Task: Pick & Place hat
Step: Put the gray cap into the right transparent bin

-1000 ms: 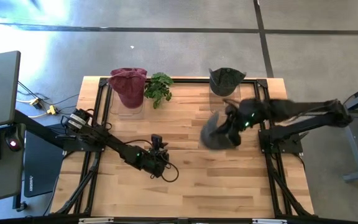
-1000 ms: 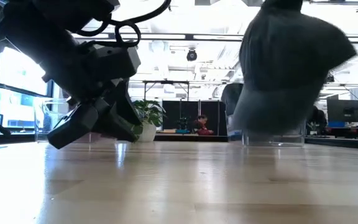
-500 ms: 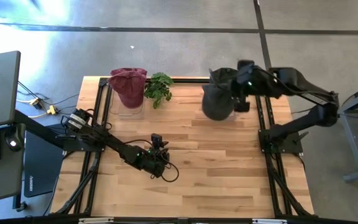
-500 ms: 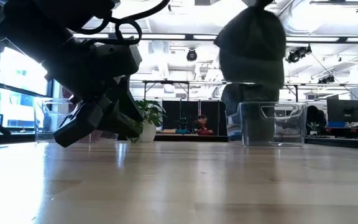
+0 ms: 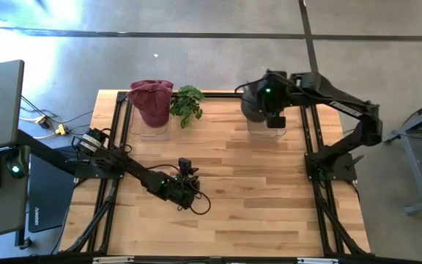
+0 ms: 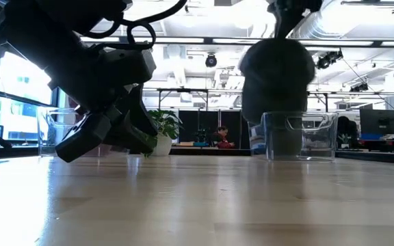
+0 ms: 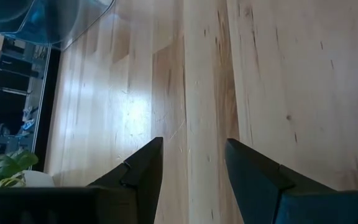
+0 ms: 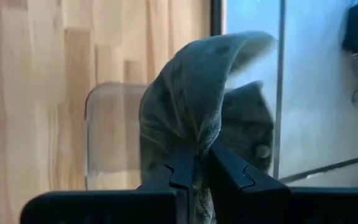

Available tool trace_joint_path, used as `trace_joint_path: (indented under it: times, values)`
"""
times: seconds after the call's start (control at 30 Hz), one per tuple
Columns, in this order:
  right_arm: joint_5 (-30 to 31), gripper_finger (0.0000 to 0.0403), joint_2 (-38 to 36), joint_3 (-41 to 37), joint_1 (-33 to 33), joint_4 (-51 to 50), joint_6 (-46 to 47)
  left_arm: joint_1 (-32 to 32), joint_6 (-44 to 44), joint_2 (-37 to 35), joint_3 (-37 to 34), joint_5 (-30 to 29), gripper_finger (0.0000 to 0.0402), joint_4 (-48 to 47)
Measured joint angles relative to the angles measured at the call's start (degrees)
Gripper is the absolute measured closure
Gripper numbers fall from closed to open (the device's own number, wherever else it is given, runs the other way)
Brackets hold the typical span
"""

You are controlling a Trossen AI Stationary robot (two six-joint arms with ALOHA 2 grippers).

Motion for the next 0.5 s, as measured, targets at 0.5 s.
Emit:
trace_joint_path:
  times: [0.5]
  values:
    - [3.89,0.0378,2.82,-0.02,-2.3,-2.5,-5.18,-0.04,-0.44,0.0,0.0,1.51,0.0237,-0.42]
